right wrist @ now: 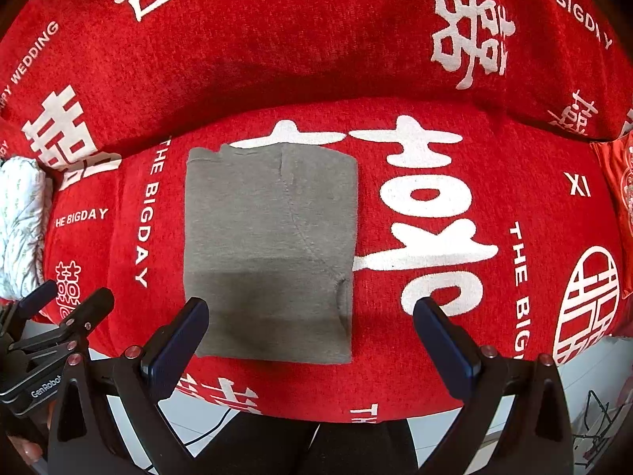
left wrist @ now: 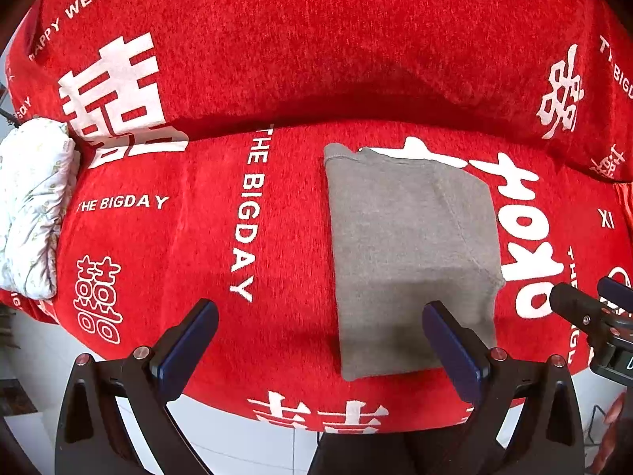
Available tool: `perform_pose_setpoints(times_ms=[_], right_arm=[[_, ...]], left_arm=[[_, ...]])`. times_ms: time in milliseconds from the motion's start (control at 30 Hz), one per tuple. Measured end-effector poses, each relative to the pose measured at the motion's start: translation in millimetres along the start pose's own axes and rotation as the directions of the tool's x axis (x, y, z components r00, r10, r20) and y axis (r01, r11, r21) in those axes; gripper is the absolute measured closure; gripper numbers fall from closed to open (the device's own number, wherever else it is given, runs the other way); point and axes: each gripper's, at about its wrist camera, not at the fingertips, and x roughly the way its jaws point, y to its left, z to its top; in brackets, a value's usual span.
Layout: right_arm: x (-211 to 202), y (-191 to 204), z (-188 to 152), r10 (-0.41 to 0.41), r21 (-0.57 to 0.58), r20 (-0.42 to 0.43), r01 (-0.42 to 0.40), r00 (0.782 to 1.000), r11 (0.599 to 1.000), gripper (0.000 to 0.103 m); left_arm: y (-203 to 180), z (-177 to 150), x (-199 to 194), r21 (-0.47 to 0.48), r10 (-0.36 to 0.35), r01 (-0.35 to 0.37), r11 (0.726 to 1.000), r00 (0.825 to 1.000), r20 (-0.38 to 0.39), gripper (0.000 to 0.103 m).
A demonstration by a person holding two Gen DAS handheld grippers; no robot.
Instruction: Fold small clothes
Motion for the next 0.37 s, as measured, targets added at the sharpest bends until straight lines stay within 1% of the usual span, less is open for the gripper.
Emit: perform_pose_setpoints(times_ms=[200,300,367], right_arm=[[1.2,4.4,0.2,0.001,-0.004,-0.003,-0.001,1.000,1.000,0.000],[1.9,5.7,-0.2,0.001,-0.007,-0.004,-0.001,1.000,1.000,0.000],[2.4,5.9,-0.3,0.001,-0.010,-0.003,-0.001,1.000,1.000,0.000]], left_arm=[[-1.3,0.5,0.4,-0.005,0.013,-0.013,1.000,1.000,0.002,0.000],[-0.8,0.4,0.2,-0.011,-0.004,0.004,1.000,1.000,0.005,0.000],[-1.8,0.0,-1.2,-0.005,-0.003,0.003,1.000,1.000,0.015,0.000]])
